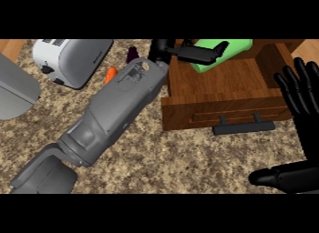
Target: Pick up the cup, place it into the drawer and close the drawer
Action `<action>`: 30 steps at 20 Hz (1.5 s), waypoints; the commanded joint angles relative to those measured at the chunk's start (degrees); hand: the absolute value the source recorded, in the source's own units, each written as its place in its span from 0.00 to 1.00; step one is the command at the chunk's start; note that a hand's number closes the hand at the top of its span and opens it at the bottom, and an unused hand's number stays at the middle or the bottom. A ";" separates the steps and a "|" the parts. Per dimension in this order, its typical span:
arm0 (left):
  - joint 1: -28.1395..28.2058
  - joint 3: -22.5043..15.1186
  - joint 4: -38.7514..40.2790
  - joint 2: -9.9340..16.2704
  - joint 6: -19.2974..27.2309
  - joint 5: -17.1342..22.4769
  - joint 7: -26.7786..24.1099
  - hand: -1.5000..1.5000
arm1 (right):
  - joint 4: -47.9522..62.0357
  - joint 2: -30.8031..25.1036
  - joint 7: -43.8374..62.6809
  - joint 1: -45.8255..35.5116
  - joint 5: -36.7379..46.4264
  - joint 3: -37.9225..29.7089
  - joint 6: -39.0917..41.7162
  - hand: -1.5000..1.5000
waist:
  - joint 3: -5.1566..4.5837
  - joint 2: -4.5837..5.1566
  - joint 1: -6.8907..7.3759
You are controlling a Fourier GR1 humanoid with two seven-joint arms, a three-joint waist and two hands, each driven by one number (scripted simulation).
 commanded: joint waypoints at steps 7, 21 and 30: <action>-1.85 -9.59 5.00 0.00 3.76 0.85 1.71 0.00 | 2.94 0.56 -2.14 -2.12 0.32 0.79 0.63 0.00 | 0.07 0.81 -1.93; 0.44 -4.60 -3.19 0.00 -0.12 13.24 -8.45 0.00 | -1.94 0.01 1.73 0.60 -7.85 -1.01 2.81 0.00 | -0.05 -0.39 1.02; 5.47 -0.82 -14.07 4.87 -0.46 13.77 -3.00 0.00 | -2.01 -6.77 3.00 0.62 -7.10 -2.94 8.31 1.00 | -0.11 -1.56 5.98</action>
